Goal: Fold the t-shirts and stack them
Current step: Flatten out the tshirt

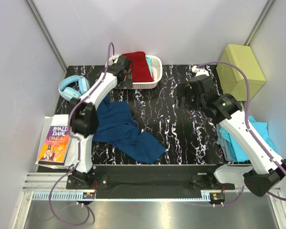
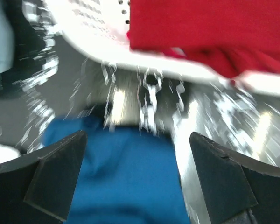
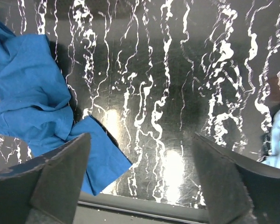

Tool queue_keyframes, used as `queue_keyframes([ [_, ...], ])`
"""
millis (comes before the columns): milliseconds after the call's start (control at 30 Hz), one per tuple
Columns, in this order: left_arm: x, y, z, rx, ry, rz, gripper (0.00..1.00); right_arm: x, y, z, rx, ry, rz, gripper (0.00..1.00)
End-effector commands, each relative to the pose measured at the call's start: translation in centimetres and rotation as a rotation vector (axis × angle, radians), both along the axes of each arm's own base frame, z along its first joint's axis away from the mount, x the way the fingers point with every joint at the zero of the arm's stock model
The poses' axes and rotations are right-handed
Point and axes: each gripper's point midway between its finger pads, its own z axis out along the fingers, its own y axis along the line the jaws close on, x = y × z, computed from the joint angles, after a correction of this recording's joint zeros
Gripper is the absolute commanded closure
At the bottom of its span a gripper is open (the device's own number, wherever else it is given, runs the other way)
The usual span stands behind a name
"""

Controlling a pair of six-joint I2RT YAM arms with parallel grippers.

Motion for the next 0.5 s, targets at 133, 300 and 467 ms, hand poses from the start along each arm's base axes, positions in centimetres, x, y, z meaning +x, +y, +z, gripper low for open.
queue_keyframes([
  [133,-10.6,1.8,10.1,-0.06,-0.225,0.058,0.01,-0.7,4.4,-2.9,-0.018,0.02,0.055,0.0],
  [300,-17.0,4.4,6.4,-0.035,-0.125,0.085,0.01,-2.0,8.9,-3.6,0.026,0.006,0.146,0.0],
  [467,-20.9,3.5,7.8,-0.146,-0.168,0.008,0.01,-3.6,12.0,-6.6,0.128,0.084,0.274,0.0],
])
